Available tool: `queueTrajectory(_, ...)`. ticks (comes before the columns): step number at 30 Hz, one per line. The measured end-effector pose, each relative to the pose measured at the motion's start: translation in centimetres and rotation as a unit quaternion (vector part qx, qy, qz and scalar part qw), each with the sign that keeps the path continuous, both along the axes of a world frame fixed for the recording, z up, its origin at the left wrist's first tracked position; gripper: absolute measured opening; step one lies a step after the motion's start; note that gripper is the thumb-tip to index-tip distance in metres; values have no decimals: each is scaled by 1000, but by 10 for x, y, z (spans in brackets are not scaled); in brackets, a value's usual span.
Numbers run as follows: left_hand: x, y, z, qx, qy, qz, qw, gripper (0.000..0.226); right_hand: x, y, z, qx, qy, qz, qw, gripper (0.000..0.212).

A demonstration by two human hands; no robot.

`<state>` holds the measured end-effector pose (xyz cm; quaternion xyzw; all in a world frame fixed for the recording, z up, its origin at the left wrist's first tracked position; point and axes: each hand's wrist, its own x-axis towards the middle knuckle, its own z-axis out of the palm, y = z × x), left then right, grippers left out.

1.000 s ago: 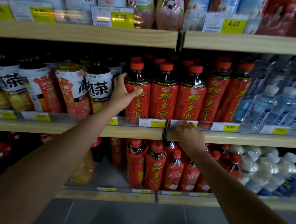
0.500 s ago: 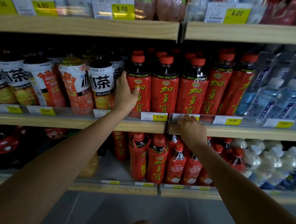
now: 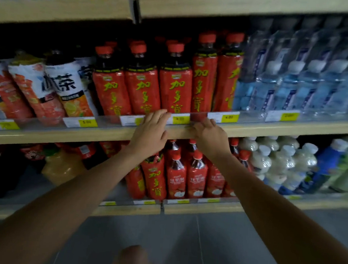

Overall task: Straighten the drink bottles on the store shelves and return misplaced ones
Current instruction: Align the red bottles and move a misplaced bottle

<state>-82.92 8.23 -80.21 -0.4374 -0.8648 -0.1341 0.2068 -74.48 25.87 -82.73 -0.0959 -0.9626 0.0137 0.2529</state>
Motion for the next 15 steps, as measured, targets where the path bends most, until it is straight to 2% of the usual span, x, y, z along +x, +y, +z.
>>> queueTrajectory(4, 33, 74, -16, -89, 36, 4, 995, 67, 52, 83, -14, 0, 29, -71, 997, 25)
queueTrajectory(8, 66, 167, -31, -93, 71, -6, 993, 75, 90, 163, -20, 22, 30, -129, 991, 29)
queueTrajectory(15, 126, 304, -43, -101, 99, -13, 990, 73, 149, 277, -26, 61, 44, -109, 991, 24)
